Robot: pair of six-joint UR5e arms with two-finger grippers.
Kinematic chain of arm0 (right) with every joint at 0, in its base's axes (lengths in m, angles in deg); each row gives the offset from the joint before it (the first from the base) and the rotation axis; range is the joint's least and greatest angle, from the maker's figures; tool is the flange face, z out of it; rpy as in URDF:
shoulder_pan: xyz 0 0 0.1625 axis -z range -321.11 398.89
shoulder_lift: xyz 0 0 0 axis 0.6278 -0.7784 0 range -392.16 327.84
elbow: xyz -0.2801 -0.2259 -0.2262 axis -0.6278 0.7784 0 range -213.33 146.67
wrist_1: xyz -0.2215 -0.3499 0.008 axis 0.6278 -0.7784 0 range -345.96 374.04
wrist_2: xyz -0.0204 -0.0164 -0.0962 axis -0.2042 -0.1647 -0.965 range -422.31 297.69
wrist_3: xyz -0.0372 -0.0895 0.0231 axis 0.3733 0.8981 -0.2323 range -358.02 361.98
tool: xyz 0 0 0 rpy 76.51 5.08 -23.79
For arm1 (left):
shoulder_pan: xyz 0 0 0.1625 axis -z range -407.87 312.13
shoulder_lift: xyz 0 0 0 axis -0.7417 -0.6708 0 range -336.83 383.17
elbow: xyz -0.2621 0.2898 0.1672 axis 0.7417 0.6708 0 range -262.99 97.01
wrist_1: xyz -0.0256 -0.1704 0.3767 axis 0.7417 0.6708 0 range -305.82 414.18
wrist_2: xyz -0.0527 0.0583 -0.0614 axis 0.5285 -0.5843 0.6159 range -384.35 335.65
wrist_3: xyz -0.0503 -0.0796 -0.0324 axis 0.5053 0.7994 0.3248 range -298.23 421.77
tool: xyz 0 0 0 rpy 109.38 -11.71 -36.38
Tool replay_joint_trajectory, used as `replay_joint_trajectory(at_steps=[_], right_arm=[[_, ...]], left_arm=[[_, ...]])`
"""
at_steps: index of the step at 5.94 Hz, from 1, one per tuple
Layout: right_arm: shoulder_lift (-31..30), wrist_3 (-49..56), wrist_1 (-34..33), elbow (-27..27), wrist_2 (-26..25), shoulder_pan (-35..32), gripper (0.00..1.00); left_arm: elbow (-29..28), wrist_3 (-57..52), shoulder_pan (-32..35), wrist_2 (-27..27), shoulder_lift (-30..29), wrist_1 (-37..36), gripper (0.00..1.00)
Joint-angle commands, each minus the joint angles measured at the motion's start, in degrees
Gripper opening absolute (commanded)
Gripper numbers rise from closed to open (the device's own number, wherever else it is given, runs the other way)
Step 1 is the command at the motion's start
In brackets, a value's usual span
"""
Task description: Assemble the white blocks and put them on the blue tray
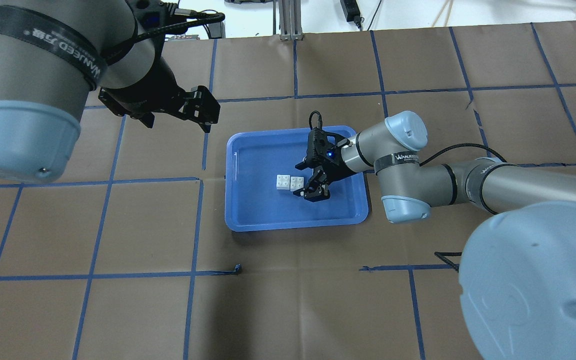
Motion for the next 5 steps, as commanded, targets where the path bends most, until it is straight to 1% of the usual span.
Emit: replay_joint_trajectory(at_steps=[1, 2, 3, 4, 5], right_arm=[[-5.2, -1.3, 10.6, 4.2, -5.3, 1.2, 1.0], [-9.4, -1.9, 24.0, 8.9, -10.5, 3.0, 1.0], [-12.1, -6.0, 34.4, 13.4, -16.6, 4.8, 1.0], [-13.8, -15.5, 37.5, 16.2, -22.8, 6.3, 1.0], [-15.4, -29.2, 38.6, 17.2, -27.8, 7.8, 1.0]], left_arm=[[0.0, 0.0, 0.0, 0.0, 0.0, -0.1, 0.99], [0.1, 0.0, 0.0, 0.0, 0.0, 0.0, 0.99], [0.1, 0.0, 0.0, 0.0, 0.0, 0.0, 0.99], [0.0, 0.0, 0.0, 0.0, 0.0, 0.0, 0.99], [0.1, 0.0, 0.0, 0.0, 0.0, 0.0, 0.99]])
